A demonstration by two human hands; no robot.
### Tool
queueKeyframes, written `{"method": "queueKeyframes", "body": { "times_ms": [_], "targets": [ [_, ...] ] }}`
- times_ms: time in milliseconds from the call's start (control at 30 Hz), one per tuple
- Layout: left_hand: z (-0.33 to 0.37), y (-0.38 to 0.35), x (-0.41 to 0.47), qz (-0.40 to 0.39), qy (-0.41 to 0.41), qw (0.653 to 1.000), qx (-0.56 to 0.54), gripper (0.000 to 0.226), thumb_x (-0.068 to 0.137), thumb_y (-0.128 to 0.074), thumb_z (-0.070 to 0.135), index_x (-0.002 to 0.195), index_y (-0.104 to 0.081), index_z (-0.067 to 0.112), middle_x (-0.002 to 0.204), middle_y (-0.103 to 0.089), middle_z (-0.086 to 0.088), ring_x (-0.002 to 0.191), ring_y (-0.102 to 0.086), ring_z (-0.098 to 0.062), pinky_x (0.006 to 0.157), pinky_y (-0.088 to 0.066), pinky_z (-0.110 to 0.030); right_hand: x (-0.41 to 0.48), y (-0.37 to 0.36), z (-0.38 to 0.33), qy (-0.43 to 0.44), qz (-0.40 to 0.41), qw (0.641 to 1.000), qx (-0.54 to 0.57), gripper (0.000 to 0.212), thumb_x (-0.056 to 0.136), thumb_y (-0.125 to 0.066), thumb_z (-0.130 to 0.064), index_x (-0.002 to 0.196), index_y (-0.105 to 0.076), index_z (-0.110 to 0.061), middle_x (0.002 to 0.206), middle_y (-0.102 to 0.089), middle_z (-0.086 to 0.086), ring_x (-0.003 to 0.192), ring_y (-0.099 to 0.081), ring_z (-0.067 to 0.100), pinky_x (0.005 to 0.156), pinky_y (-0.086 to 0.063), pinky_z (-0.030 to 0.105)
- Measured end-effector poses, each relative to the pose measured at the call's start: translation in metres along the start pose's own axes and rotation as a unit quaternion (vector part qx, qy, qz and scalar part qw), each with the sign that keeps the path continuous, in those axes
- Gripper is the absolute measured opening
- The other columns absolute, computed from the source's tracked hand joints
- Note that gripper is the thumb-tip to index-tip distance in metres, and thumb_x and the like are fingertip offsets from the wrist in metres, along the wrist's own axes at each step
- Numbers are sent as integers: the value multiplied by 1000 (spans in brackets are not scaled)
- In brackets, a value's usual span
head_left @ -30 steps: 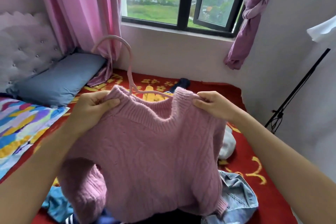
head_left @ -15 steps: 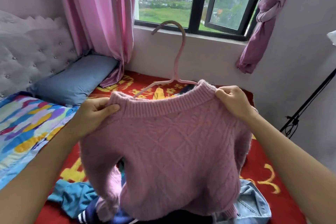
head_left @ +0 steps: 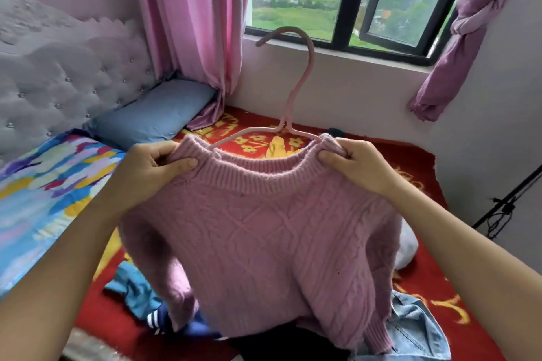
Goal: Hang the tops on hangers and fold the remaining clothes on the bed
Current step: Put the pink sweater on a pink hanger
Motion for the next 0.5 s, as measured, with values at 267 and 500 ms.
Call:
{"method": "queueKeyframes", "body": {
  "times_ms": [267, 500],
  "targets": [
    [16, 72, -105, 143, 94, 980, 102, 17, 65, -74, 50, 71, -62, 60, 63, -60, 23, 57, -45, 11, 59, -35, -6, 13, -59, -77, 124, -96, 985, 77, 42, 85, -65, -30, 55, -39, -18, 53, -37, -11, 55, -34, 8, 60, -31, 31],
    [59, 149, -248, 315, 202, 901, 218, 20, 54, -61, 60, 74, -63, 59, 67, -63, 31, 60, -50, 15, 62, -38, -7, -10, -131, -197, 264, -196, 937, 120, 39, 84, -64, -39, 62, -45, -12, 58, -42, -7, 63, -41, 12, 62, -36, 35]
  ]
}}
Point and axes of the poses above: each hand's wrist, its own x-axis towards the middle knuckle, its own y-axis out of the back of the hand, z = x × y, the point moved 5 cm from there along x, towards the middle knuckle
